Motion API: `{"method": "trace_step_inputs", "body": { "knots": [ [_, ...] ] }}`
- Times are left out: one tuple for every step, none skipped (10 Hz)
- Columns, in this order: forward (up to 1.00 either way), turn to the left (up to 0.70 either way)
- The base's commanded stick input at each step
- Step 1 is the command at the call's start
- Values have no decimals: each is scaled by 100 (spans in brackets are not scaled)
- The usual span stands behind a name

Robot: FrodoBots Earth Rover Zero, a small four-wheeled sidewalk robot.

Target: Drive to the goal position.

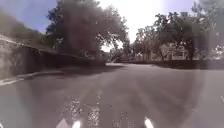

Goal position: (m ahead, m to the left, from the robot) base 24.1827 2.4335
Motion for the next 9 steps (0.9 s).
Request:
{"method": "trace_step_inputs", "body": {
  "knots": [
    [50,1],
    [50,0],
    [50,0],
    [50,0],
    [50,0],
    [50,0],
    [50,0],
    [50,0],
    [50,0]
  ]
}}
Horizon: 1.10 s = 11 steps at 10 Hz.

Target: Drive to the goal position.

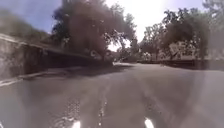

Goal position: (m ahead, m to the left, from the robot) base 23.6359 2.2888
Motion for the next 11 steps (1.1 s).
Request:
{"method": "trace_step_inputs", "body": {
  "knots": [
    [50,0],
    [50,0],
    [50,0],
    [50,0],
    [50,0],
    [50,0],
    [50,0],
    [50,0],
    [50,0],
    [50,0],
    [50,0]
  ]
}}
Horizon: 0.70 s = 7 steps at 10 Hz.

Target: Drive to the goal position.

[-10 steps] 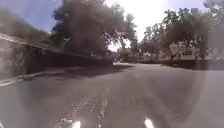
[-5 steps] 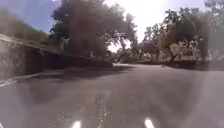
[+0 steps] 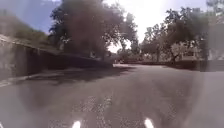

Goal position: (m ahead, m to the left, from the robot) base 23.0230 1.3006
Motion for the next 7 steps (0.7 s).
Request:
{"method": "trace_step_inputs", "body": {
  "knots": [
    [50,0],
    [50,0],
    [50,0],
    [50,0],
    [50,0],
    [50,0],
    [50,0]
  ]
}}
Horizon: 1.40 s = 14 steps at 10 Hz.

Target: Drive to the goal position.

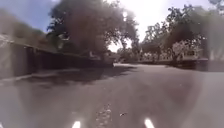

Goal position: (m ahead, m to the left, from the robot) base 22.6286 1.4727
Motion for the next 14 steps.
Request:
{"method": "trace_step_inputs", "body": {
  "knots": [
    [50,0],
    [50,0],
    [50,0],
    [50,0],
    [50,0],
    [50,0],
    [50,0],
    [50,0],
    [50,0],
    [50,0],
    [50,0],
    [50,0],
    [50,0],
    [50,0]
  ]
}}
